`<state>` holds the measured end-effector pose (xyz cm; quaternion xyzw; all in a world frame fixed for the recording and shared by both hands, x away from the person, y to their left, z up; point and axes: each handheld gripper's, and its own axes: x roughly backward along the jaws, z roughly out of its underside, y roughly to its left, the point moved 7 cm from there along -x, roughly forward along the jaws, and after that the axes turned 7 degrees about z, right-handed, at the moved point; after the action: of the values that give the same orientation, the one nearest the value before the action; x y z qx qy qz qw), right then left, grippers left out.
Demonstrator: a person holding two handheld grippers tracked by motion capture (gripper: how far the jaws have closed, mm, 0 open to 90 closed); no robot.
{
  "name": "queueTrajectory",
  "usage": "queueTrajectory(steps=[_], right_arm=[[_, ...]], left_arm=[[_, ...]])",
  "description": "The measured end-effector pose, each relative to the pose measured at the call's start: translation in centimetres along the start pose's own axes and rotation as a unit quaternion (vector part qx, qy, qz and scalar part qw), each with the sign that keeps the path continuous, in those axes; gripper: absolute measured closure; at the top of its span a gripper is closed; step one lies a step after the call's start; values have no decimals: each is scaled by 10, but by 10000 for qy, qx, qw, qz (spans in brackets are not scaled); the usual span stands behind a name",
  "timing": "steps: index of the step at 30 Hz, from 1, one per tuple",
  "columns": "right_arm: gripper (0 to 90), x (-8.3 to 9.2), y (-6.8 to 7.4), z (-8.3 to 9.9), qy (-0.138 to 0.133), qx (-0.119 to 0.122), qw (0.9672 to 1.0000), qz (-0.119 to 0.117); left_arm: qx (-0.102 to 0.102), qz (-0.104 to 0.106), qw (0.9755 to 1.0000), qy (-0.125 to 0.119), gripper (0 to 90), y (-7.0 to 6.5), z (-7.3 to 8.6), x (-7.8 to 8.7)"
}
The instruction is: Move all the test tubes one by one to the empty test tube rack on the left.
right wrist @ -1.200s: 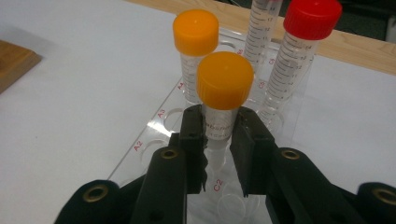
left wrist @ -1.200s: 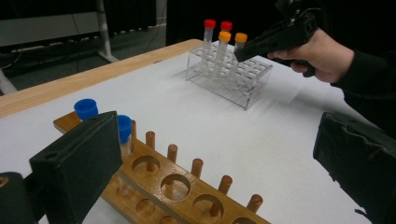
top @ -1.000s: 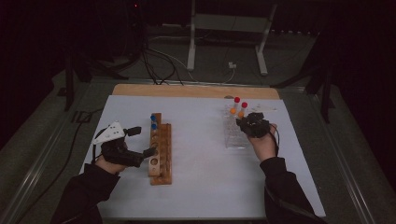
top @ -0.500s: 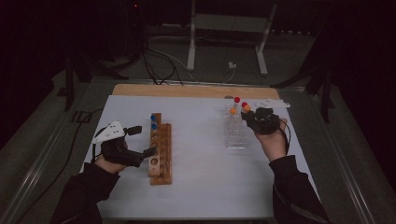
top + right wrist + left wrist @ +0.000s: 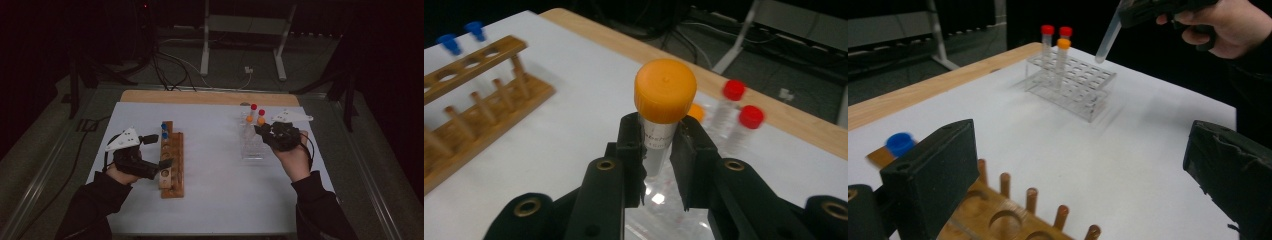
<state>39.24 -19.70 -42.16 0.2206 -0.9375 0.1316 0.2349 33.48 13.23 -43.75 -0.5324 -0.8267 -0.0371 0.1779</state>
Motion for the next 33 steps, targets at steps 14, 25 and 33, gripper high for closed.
queueTrajectory(steps=[14, 25, 33], right_arm=[[754, 1, 48, 17, 120, 311, 9977, -588], [754, 0, 85, 28, 196, 526, 9929, -1048], [754, 1, 107, 33, 239, 688, 9887, -1312]], left_arm=[[-116, 323, 9994, 92, 23, -15, -15, -24], [-207, 537, 9983, 89, 40, -29, -26, -45], [-341, 798, 9960, 210, 79, -45, -27, -67]])
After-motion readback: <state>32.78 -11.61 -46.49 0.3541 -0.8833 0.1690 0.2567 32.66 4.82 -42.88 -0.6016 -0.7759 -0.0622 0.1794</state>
